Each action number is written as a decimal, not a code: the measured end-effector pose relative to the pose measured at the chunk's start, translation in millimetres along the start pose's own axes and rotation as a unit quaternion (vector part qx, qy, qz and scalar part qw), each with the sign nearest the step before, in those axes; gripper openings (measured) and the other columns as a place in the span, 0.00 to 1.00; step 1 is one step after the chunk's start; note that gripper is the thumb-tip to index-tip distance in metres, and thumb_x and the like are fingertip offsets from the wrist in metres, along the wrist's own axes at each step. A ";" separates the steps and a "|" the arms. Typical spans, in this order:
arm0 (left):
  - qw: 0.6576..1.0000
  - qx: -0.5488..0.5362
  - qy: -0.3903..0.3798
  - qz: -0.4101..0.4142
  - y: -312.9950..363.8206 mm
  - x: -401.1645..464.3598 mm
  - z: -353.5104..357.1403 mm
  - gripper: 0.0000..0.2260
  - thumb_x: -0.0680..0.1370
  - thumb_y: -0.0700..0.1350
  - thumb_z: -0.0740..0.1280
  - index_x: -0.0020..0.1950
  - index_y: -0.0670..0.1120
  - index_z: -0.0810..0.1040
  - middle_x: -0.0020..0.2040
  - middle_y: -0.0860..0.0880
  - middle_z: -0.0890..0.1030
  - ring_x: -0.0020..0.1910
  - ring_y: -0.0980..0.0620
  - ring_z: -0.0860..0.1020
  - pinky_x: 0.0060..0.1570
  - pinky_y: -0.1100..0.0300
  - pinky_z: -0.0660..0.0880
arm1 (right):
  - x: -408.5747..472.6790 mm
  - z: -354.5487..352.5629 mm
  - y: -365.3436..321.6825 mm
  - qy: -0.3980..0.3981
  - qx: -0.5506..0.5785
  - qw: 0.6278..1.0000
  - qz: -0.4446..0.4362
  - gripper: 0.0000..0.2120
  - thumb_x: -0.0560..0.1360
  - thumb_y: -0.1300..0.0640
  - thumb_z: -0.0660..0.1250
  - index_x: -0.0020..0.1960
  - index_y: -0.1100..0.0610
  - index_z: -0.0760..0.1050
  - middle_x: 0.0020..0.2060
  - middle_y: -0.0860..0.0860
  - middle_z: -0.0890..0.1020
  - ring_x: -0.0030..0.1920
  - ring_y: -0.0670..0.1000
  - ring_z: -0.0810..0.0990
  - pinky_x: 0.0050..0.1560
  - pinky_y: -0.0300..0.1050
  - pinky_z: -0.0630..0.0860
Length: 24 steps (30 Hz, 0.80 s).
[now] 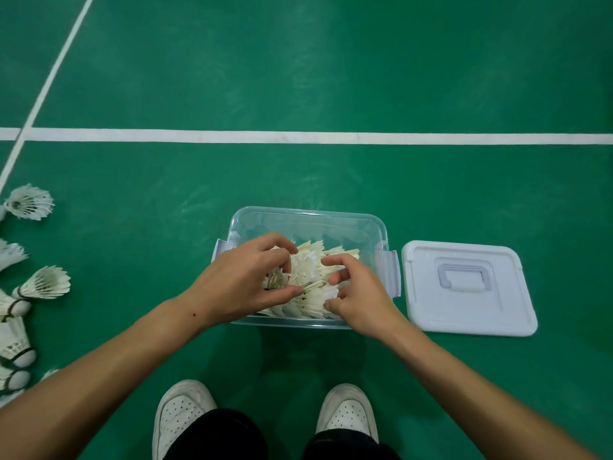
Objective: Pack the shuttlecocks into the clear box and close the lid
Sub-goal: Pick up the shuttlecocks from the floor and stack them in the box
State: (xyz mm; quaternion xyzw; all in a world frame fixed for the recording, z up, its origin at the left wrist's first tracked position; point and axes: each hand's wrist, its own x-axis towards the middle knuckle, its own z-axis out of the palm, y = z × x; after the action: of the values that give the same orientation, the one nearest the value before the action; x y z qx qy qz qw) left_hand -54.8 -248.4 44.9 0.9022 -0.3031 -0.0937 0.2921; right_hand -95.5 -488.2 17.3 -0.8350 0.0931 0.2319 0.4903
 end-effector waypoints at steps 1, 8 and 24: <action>1.000 -0.004 0.000 0.003 -0.5 0.8 -0.3 0.16 0.77 0.68 0.67 0.46 0.56 0.74 0.64 0.60 0.78 0.50 0.60 0.79 0.46 0.51 0.80 | 0.8 -0.5 -0.4 0.000 0.002 1.000 0.005 0.33 0.71 0.71 0.76 0.68 0.46 0.74 0.50 0.50 0.77 0.33 0.45 0.73 0.35 0.41 0.77; 0.999 -0.042 0.017 0.022 4.7 8.4 -9.3 0.18 0.76 0.66 0.70 0.47 0.52 0.75 0.49 0.54 0.83 0.47 0.52 0.80 0.45 0.49 0.79 | -16.2 -28.8 -13.1 0.002 -0.041 0.998 -0.041 0.32 0.71 0.61 0.81 0.70 0.45 0.73 0.57 0.45 0.79 0.53 0.48 0.83 0.54 0.44 0.84; 0.996 -0.076 -0.046 0.008 34.3 57.6 -9.0 0.23 0.73 0.69 0.73 0.62 0.59 0.75 0.52 0.61 0.84 0.41 0.67 0.80 0.45 0.54 0.80 | -30.9 -62.2 -16.4 0.126 -0.222 0.921 -0.295 0.07 0.76 0.50 0.77 0.52 0.50 0.84 0.47 0.38 0.82 0.55 0.50 0.76 0.54 0.45 0.77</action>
State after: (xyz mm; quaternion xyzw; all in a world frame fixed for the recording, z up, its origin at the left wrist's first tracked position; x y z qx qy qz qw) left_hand -22.5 -301.1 72.7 0.8696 -0.3154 -0.1557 0.3466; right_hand -97.8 -535.9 70.4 -0.9345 -0.1502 -0.0157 0.3222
